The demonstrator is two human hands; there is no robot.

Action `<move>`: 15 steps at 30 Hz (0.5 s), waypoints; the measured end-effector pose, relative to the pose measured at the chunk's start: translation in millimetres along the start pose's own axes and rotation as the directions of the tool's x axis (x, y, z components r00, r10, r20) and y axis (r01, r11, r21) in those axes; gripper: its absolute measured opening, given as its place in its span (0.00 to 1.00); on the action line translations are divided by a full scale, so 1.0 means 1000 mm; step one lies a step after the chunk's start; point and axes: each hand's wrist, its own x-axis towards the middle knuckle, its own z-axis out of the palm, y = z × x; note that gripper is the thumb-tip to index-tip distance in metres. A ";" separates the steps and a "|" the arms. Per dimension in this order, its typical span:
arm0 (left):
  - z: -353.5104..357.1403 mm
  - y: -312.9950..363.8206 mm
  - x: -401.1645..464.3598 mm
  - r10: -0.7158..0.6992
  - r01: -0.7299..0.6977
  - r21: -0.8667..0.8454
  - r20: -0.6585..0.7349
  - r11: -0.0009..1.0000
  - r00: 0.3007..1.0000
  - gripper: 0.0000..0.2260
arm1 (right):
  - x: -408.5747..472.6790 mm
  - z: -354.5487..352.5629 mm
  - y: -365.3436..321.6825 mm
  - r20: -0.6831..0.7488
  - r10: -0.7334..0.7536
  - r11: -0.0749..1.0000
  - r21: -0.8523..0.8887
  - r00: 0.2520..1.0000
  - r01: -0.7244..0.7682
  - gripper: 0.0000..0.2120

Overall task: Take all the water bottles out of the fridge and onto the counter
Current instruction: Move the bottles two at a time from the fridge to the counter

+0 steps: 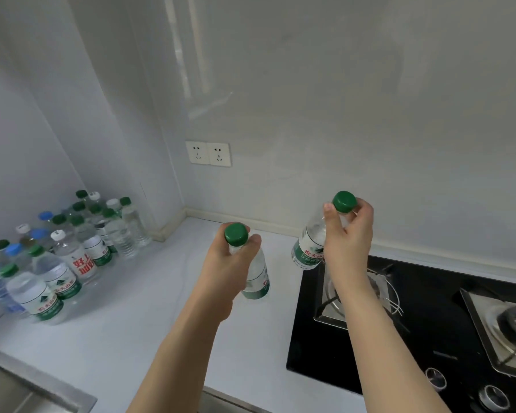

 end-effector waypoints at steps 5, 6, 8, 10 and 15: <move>-0.013 -0.006 0.035 -0.022 0.022 0.003 -0.029 1.000 0.999 0.04 | 0.019 0.040 0.021 0.049 0.026 1.000 -0.007 0.998 -0.026 0.15; -0.016 -0.008 0.040 -0.037 0.037 0.005 -0.035 0.999 0.999 0.05 | 0.019 0.048 0.025 0.055 0.031 0.999 -0.012 0.998 -0.031 0.14; -0.028 -0.012 0.053 -0.065 0.066 0.007 -0.053 0.998 0.996 0.05 | 0.020 0.071 0.032 0.080 0.052 0.999 -0.014 0.995 -0.051 0.14; -0.041 -0.015 0.069 -0.084 0.084 0.004 -0.069 0.996 0.994 0.05 | 0.020 0.092 0.040 0.110 0.073 0.997 -0.008 0.991 -0.072 0.14; -0.082 -0.015 0.110 -0.104 0.105 0.003 -0.081 0.995 0.991 0.04 | 0.018 0.154 0.051 0.186 0.100 0.995 -0.028 0.977 -0.097 0.13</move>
